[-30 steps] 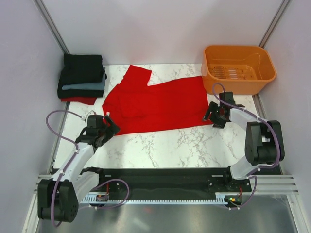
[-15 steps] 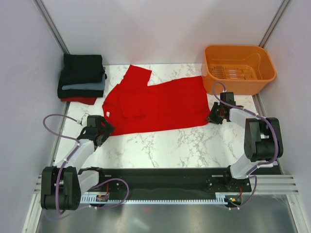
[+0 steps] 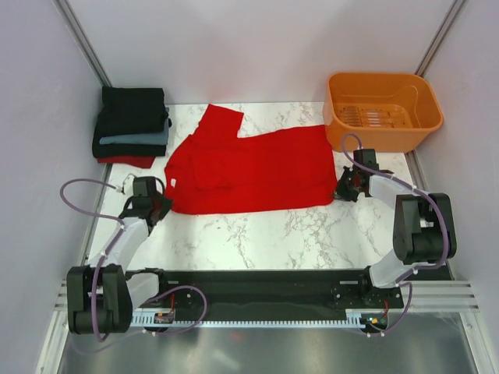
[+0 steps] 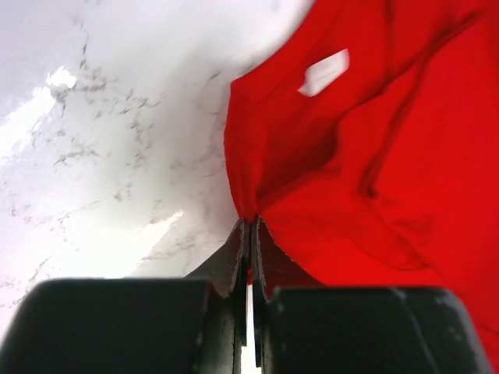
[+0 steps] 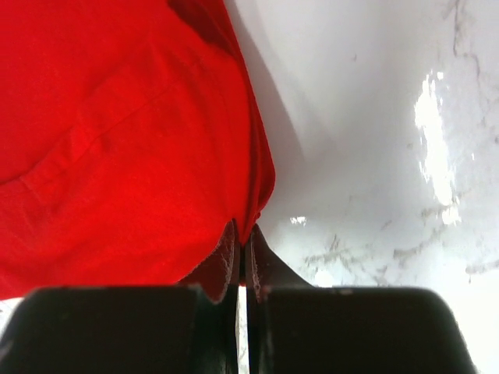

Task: Fold and stack the t-shirts
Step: Fold the tshirt

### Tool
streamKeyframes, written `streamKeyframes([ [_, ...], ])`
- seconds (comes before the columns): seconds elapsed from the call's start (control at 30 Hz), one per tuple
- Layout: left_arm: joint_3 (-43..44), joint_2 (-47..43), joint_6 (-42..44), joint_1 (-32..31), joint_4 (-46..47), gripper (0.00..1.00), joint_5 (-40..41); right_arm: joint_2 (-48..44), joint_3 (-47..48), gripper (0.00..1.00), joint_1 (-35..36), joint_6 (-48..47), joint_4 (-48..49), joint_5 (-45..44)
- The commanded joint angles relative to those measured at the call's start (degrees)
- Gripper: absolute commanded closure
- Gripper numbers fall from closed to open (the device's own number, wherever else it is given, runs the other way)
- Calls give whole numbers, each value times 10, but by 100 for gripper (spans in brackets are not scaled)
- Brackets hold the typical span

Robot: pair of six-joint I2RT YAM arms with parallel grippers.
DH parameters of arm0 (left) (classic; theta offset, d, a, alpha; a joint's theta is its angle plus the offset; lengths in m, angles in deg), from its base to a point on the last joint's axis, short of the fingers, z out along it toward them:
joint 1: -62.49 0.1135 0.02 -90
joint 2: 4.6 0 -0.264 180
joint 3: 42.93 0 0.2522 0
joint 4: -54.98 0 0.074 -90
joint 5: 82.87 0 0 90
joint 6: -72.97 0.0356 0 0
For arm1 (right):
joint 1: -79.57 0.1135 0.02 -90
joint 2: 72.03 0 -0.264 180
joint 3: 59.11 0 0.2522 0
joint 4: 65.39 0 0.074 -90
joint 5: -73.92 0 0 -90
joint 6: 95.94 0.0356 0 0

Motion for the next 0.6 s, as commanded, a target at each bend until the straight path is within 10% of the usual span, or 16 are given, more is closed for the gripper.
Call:
streamKeyframes([
  [0.0, 55, -70, 2, 5, -51, 98, 13, -51, 21, 100, 1, 1, -58, 3],
  [0.57, 74, -398, -39, 27, -359, 91, -9, -379, -161, 100, 0, 91, -220, -18],
])
